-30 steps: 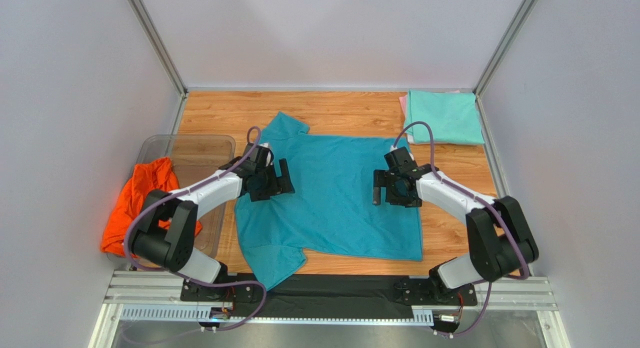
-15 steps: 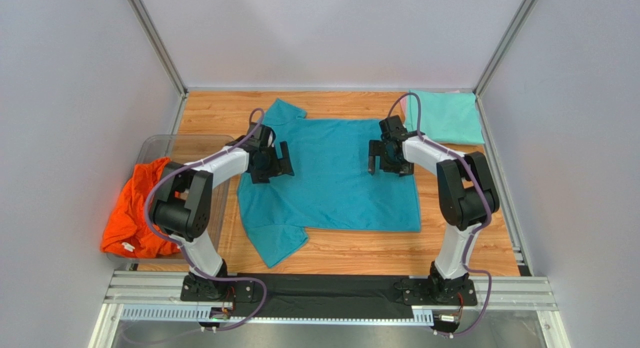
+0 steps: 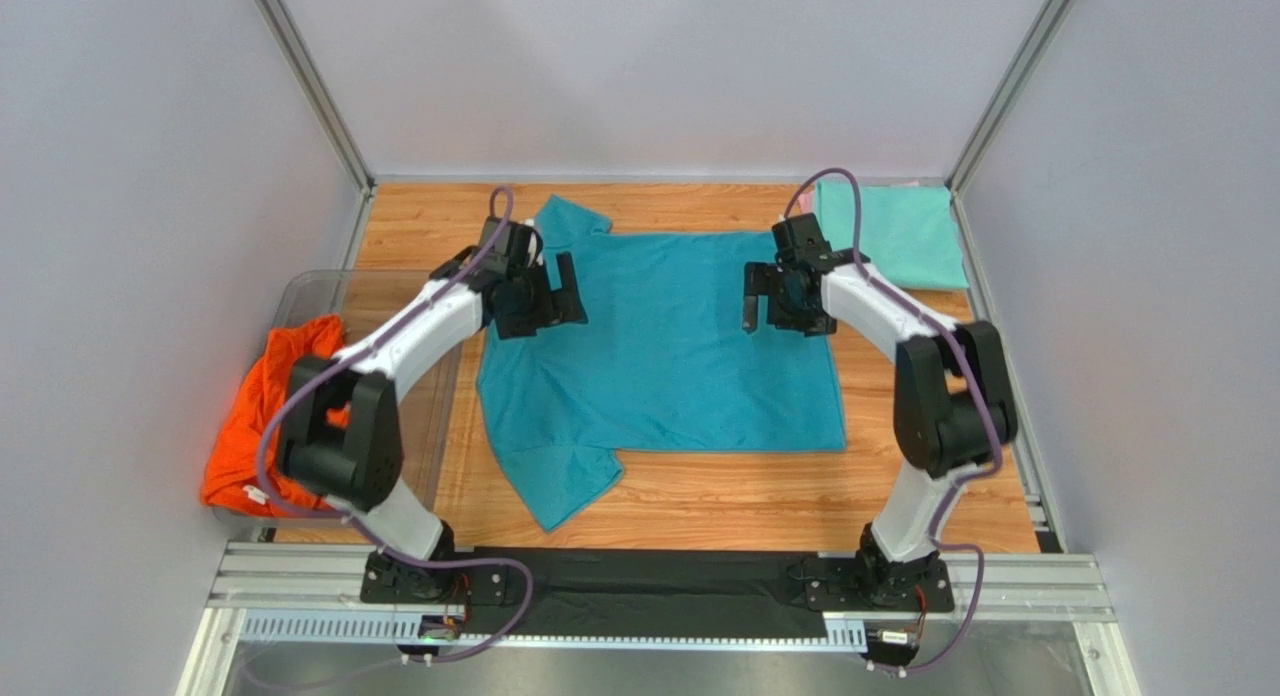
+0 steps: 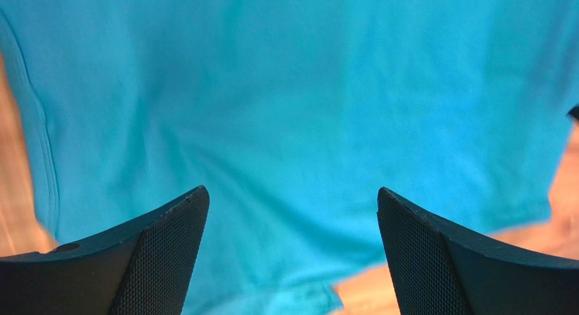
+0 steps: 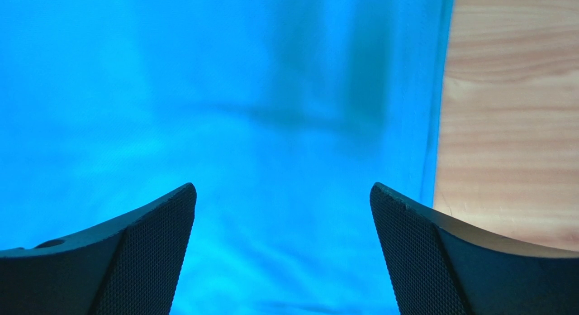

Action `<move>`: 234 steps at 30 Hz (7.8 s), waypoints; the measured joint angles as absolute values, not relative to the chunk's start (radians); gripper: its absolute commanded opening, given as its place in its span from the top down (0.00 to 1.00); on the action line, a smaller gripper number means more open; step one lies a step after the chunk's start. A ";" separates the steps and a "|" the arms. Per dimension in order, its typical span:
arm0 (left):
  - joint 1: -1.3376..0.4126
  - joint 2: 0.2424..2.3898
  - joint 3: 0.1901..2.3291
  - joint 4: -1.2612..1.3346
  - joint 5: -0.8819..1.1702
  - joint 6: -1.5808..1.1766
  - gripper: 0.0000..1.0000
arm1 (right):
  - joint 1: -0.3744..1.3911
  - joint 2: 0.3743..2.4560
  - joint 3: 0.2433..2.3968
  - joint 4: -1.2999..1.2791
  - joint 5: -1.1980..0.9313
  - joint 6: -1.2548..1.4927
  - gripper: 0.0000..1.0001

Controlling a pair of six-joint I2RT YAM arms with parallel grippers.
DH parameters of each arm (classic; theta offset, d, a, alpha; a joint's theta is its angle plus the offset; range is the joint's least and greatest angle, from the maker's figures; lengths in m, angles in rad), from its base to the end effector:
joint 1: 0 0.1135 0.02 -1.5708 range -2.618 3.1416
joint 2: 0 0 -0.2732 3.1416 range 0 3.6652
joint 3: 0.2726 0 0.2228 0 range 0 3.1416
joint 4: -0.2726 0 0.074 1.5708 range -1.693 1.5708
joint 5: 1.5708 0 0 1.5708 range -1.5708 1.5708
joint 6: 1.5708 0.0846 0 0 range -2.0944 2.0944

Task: Fold and stack the t-shirts
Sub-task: Flatten the tshirt out, then fold the tshirt

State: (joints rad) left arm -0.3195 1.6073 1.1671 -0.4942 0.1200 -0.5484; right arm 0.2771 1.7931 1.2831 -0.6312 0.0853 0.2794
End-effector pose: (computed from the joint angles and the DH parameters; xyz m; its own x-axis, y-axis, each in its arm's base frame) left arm 0.3230 -0.1175 0.2223 -0.8494 -0.2642 -0.4570 -0.0743 0.9170 -0.3920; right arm 0.3509 0.0923 0.1837 -0.9063 0.0279 -0.4217 0.0120 0.9991 0.0404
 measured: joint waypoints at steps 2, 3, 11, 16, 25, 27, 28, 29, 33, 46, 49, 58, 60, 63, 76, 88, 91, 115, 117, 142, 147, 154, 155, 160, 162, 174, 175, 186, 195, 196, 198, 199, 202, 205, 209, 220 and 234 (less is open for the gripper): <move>-0.364 1.470 1.092 -0.513 0.107 -0.558 0.00 | 0.278 1.652 1.215 -0.630 0.071 0.288 0.00; -0.392 1.404 1.055 -0.519 0.101 -0.566 0.00 | 0.278 1.568 1.171 -0.622 0.066 0.293 0.00; -0.725 0.834 0.602 -0.623 0.043 -0.794 0.00 | 0.272 1.040 0.809 -0.604 0.059 0.440 0.00; -0.919 0.724 0.409 -0.722 0.012 -0.988 0.00 | 0.267 0.970 0.677 -0.635 0.038 0.498 0.00; -1.058 0.810 0.398 -0.737 -0.088 -1.190 0.21 | 0.266 0.939 0.668 -0.639 0.005 0.508 0.00; -1.060 0.832 0.402 -0.733 -0.117 -1.215 0.24 | 0.266 0.939 0.667 -0.641 -0.002 0.508 0.00; -1.060 0.841 0.404 -0.733 -0.128 -1.227 0.33 | 0.267 0.939 0.666 -0.640 -0.003 0.508 0.00; -1.060 0.846 0.407 -0.734 -0.137 -1.236 0.34 | 0.266 0.939 0.665 -0.640 -0.004 0.508 0.00; -1.060 0.868 0.409 -0.735 -0.187 -1.255 0.48 | 0.267 0.933 0.651 -0.645 -0.010 0.509 0.00; -1.060 0.933 0.419 -0.708 -0.199 -1.253 0.88 | 0.266 0.933 0.651 -0.669 0.030 0.528 0.00; -1.060 0.913 0.409 -0.714 -0.188 -1.251 1.00 | 0.266 0.930 0.651 -0.701 0.059 0.543 0.00; -1.060 0.879 0.397 -0.743 -0.152 -1.250 1.00 | 0.266 0.880 0.639 -0.786 0.180 0.631 0.09; -1.060 0.876 0.397 -0.752 -0.143 -1.250 1.00 | 0.266 0.880 0.619 -0.788 0.187 0.661 0.10; -1.060 0.863 0.397 -0.768 -0.139 -1.249 1.00 | 0.266 0.884 0.570 -0.797 0.191 0.703 0.19; -1.060 0.808 0.402 -0.812 -0.135 -1.240 1.00 | 0.266 0.953 0.494 -0.767 0.228 0.789 0.53; -1.060 0.794 0.402 -0.821 -0.144 -1.226 1.00 | 0.266 1.007 0.458 -0.716 0.253 0.819 0.55; -1.060 0.788 0.402 -0.822 -0.144 -1.226 1.00 | 0.266 1.012 0.459 -0.704 0.254 0.818 0.54; -1.060 0.759 0.402 -0.827 -0.160 -1.225 1.00 | 0.241 1.050 0.461 -0.636 0.291 0.783 0.60; -1.060 0.758 0.402 -0.828 -0.160 -1.226 1.00 | 0.241 1.059 0.462 -0.622 0.298 0.777 0.62; -1.060 0.731 0.427 -0.853 -0.214 -1.219 1.00 | 0.238 0.999 0.466 -0.564 0.236 0.656 1.00; -1.060 0.703 0.487 -0.865 -0.258 -1.175 1.00 | 0.238 0.940 0.466 -0.590 0.223 0.648 1.00; -1.015 0.746 0.609 -0.822 -0.314 -1.053 1.00 | 0.238 0.932 0.490 -0.613 0.215 0.637 1.00; -0.992 0.765 0.622 -0.805 -0.310 -1.032 1.00 | 0.238 0.932 0.495 -0.613 0.215 0.634 1.00; -0.884 0.883 0.673 -0.707 -0.279 -0.917 1.00 | 0.238 0.942 0.534 -0.622 0.217 0.622 1.00; -0.840 0.916 0.700 -0.683 -0.264 -0.873 1.00 | 0.238 0.955 0.557 -0.625 0.219 0.618 1.00; -0.606 1.037 0.819 -0.570 -0.159 -0.707 1.00 | 0.238 1.095 0.704 -0.628 0.237 0.598 1.00; -0.592 1.048 0.829 -0.567 -0.156 -0.697 1.00 | 0.238 1.106 0.715 -0.630 0.241 0.597 1.00; -0.457 1.199 0.945 -0.509 -0.083 -0.609 1.00 | 0.225 1.261 0.877 -0.631 0.296 0.573 1.00; -0.363 1.371 1.052 -0.473 -0.027 -0.564 1.00 | 0.201 1.393 0.963 -0.628 0.300 0.561 1.00; -0.357 1.386 1.061 -0.473 -0.026 -0.561 1.00 | 0.199 1.405 0.971 -0.628 0.301 0.560 1.00; -0.339 1.422 1.084 -0.471 -0.021 -0.553 1.00 | 0.194 1.433 0.990 -0.628 0.301 0.559 1.00; -0.331 1.439 1.096 -0.469 -0.019 -0.549 1.00 | 0.192 1.447 1.002 -0.627 0.301 0.559 1.00; -0.310 1.493 1.135 -0.467 -0.016 -0.535 1.00 | 0.186 1.485 1.032 -0.622 0.300 0.556 1.00; -0.297 1.550 1.173 -0.457 -0.015 -0.526 1.00 | 0.182 1.521 1.053 -0.612 0.297 0.552 1.00; -0.283 1.630 1.216 -0.449 -0.017 -0.520 0.91 | 0.176 1.590 1.096 -0.604 0.298 0.552 0.95; -0.273 1.731 1.350 -0.484 -0.036 -0.516 0.00 | 0.167 1.650 1.214 -0.641 0.312 0.532 0.00; -0.315 1.662 1.088 -0.364 0.250 -0.606 0.00 | 0.258 1.563 1.057 -0.584 0.100 0.474 0.00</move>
